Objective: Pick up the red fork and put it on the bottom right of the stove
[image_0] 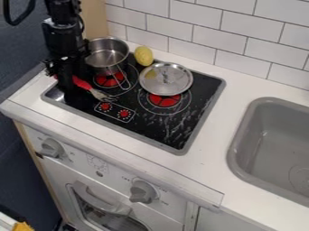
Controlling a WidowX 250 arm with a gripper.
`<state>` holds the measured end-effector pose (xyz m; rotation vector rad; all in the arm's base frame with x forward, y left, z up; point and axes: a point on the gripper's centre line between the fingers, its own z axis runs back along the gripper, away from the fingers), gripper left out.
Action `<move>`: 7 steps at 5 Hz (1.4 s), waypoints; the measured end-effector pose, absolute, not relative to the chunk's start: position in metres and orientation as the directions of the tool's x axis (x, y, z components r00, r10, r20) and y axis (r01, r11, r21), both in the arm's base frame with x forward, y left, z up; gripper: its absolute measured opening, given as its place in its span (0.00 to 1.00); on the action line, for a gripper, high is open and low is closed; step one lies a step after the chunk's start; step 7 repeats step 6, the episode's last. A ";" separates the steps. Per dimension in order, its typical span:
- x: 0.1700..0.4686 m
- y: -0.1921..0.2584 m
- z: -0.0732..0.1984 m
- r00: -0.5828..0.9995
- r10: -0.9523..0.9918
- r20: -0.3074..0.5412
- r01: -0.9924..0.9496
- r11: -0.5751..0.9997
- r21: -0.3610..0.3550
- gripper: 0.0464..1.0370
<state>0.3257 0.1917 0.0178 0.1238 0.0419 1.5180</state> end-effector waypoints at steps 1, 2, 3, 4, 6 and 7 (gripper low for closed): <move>0.325 0.191 0.021 0.045 0.998 0.042 -0.991 0.039 0.125 0.74; 0.325 0.191 0.024 0.053 0.997 0.047 -0.990 0.046 0.136 0.96; 0.327 0.187 0.028 0.077 0.996 0.054 -0.986 0.068 0.154 0.97; 0.331 0.186 0.041 0.103 0.991 0.083 -0.987 0.092 0.132 0.96; 0.336 0.183 0.101 0.106 0.980 0.167 -0.994 0.108 -0.007 0.96; 0.336 0.183 0.101 0.106 0.980 0.167 -0.994 0.108 -0.007 0.96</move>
